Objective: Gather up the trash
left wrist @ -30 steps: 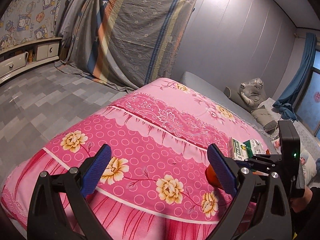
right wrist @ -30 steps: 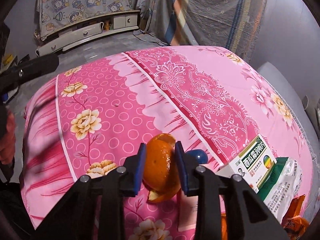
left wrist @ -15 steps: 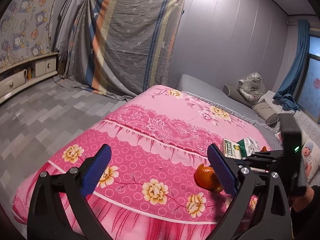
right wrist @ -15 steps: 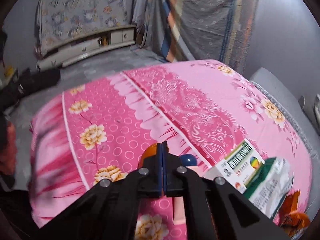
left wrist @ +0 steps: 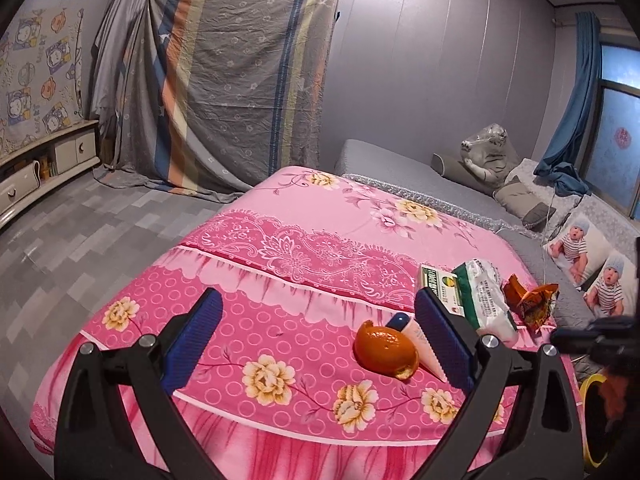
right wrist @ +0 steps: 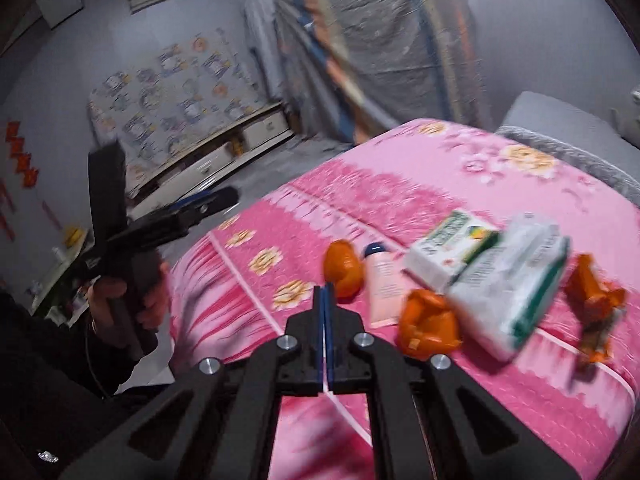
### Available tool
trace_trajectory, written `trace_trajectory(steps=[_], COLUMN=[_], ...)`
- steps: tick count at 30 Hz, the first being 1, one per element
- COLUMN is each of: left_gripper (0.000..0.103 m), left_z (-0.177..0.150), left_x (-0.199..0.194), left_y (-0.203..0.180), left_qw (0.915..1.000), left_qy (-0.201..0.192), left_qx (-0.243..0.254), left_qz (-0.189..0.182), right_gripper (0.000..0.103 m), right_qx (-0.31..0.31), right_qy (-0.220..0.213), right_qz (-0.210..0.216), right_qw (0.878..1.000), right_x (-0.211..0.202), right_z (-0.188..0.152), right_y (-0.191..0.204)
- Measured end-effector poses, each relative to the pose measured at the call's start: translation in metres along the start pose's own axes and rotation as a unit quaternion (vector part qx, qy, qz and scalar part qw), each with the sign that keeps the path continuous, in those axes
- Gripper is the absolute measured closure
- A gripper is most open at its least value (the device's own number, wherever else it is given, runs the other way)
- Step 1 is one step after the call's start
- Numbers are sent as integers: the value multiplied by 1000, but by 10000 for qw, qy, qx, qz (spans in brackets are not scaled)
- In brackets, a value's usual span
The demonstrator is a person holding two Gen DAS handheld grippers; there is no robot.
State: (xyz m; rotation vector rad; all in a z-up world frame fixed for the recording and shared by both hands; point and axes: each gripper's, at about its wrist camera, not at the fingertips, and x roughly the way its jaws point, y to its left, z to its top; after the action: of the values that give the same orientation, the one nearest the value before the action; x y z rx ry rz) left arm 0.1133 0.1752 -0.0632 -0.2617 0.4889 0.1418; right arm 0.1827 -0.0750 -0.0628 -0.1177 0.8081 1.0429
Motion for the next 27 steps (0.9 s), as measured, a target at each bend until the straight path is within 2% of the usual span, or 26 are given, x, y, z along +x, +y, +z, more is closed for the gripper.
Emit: trace_trajectory(steps=[4, 5, 6, 7, 14, 17, 22, 24, 27], left_gripper=[11, 11, 11, 11, 11, 11, 11, 11, 11], left_z=[-3, -3, -3, -3, -8, -9, -12, -13, -13], left_x=[-4, -5, -6, -7, 4, 11, 21, 22, 20], left_y=[1, 2, 5, 8, 46, 56, 61, 60, 56], left_qw=[10000, 10000, 10000, 10000, 9994, 9991, 9988, 9988, 9990], left_qy=[-27, -46, -74, -86, -64, -29, 71, 89, 95], left_qx=[1, 12, 12, -4, -330, -407, -484, -490, -430], left_qz=[-73, -66, -45, -23, 51, 58, -15, -33, -13], right_gripper=[102, 93, 77, 73, 71, 59, 59, 67, 70], right_qx=[-654, -771, -838, -904, -1318, -1439, -1555, -1474, -1112], right_qy=[567, 692, 797, 900, 1495, 1627, 2016, 1935, 1500], right_qz=[-28, -30, -25, -59, -587, -714, -899, -955, -833], right_qw=[9962, 9946, 9933, 9918, 9782, 9735, 9629, 9653, 9789], right_x=[69, 83, 94, 108, 168, 175, 196, 195, 167], right_z=[17, 22, 24, 28, 46, 49, 40, 42, 55], right_y=[21, 23, 22, 22, 7, 5, -1, -1, -5])
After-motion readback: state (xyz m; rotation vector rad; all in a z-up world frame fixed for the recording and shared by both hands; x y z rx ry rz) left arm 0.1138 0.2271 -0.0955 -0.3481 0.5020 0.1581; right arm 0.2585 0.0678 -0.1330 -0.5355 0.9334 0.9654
